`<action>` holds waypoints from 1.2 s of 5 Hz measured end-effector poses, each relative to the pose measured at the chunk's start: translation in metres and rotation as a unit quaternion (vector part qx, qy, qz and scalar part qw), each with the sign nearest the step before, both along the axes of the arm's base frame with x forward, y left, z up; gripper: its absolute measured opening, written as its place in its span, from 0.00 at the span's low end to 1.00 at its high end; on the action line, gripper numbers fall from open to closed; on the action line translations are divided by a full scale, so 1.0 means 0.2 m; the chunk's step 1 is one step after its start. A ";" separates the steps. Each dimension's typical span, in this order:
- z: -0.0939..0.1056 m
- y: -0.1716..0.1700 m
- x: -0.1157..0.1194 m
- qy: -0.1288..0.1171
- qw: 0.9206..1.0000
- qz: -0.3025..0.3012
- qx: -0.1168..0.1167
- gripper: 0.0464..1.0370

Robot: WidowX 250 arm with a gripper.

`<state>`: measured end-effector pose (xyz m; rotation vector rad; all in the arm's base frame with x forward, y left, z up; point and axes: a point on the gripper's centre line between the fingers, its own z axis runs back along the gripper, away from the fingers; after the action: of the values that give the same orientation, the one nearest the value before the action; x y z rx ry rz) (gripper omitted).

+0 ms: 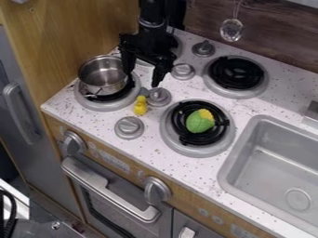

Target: Take the yellow object and place it between the two right burners.

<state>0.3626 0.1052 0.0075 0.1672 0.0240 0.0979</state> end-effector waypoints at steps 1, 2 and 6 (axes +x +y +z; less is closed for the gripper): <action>-0.09 -0.01 -0.04 0.025 1.000 0.002 -0.007 0.96; -0.17 -0.01 -0.08 0.044 0.998 0.024 -0.029 0.96; -0.41 0.05 0.02 0.020 0.993 0.098 -0.061 0.96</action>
<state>0.3664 0.1159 -0.0747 0.0432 0.0857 0.2881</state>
